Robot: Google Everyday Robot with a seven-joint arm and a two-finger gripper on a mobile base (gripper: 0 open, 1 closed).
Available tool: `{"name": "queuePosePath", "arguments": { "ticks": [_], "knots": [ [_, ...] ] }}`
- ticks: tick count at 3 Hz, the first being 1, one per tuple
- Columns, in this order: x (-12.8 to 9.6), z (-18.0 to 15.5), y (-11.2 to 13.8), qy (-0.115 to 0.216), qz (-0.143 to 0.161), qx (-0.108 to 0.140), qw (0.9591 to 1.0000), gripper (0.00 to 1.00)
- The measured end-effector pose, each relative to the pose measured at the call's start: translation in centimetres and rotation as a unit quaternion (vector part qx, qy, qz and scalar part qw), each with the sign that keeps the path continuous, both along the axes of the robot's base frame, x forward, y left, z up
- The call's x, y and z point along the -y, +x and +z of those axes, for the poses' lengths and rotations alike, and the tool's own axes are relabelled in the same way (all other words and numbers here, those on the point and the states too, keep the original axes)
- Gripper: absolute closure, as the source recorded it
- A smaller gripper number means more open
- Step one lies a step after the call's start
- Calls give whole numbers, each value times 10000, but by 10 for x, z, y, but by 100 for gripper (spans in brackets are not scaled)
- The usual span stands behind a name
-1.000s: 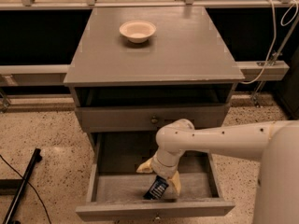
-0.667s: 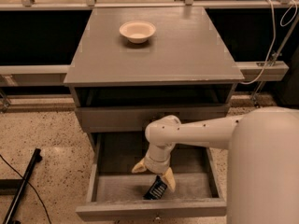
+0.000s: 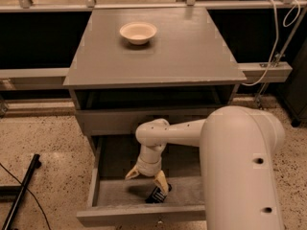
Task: Pick rxbar blueberry from middle drawer and place on counter
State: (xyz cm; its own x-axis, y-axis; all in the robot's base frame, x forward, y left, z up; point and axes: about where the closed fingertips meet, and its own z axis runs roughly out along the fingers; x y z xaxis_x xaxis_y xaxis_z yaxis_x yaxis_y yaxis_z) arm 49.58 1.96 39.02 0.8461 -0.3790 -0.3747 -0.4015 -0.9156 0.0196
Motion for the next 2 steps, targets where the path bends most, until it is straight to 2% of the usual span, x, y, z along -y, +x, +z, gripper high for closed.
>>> {"name": "queuePosePath", "arguments": {
  "ticks": [2],
  "knots": [
    [3, -10, 6, 20, -46, -75, 10000, 0]
  ]
}}
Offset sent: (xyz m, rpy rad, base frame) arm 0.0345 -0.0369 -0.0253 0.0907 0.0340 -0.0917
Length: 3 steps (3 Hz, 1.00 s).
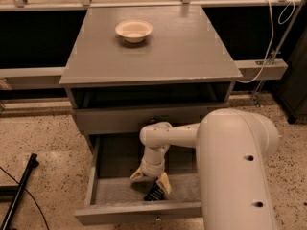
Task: Pick rxbar blueberry from middle drawer and place on counter
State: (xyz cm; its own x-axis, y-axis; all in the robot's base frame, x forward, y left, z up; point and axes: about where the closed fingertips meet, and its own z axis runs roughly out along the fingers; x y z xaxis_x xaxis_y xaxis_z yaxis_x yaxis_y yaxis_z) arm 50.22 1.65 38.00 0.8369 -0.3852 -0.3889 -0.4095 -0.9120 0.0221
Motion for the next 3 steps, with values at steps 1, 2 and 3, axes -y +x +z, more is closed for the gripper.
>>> {"name": "queuePosePath", "arguments": {
  "ticks": [1, 2, 3],
  "knots": [
    [17, 3, -2, 458, -54, 80, 9989, 0],
    [27, 5, -4, 731, -56, 151, 9972, 0],
    [25, -1, -5, 730, -26, 157, 9972, 0]
  ]
}}
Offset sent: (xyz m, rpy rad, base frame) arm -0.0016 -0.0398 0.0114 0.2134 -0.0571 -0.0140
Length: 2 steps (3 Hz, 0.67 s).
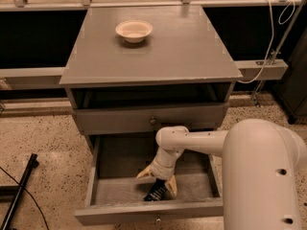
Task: Pick rxbar blueberry from middle drawer and place on counter
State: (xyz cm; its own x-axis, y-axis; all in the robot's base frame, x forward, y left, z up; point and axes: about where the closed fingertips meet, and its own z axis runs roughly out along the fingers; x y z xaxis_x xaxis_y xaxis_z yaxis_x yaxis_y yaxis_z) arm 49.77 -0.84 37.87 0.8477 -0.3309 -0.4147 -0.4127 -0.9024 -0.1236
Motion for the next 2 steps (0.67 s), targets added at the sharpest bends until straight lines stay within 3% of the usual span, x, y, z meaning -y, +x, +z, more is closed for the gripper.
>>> {"name": "queuePosePath", "arguments": {
  "ticks": [2],
  "knots": [
    [-17, -19, 6, -180, 86, -198, 9996, 15]
  ]
}}
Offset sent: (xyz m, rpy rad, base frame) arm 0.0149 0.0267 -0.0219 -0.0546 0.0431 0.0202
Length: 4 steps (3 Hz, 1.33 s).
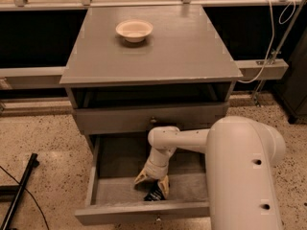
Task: Pick rxbar blueberry from middle drawer and place on counter
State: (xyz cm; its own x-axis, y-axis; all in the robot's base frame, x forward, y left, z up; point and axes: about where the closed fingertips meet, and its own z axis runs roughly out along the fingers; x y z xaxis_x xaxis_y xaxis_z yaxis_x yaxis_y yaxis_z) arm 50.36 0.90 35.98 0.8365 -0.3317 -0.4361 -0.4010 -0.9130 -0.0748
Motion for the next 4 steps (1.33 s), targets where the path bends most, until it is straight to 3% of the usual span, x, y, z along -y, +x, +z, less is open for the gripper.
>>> {"name": "queuePosePath", "arguments": {
  "ticks": [1, 4],
  "knots": [
    [2, -7, -2, 36, -20, -95, 9999, 15],
    [14, -5, -9, 186, -137, -185, 9996, 88]
  ]
}}
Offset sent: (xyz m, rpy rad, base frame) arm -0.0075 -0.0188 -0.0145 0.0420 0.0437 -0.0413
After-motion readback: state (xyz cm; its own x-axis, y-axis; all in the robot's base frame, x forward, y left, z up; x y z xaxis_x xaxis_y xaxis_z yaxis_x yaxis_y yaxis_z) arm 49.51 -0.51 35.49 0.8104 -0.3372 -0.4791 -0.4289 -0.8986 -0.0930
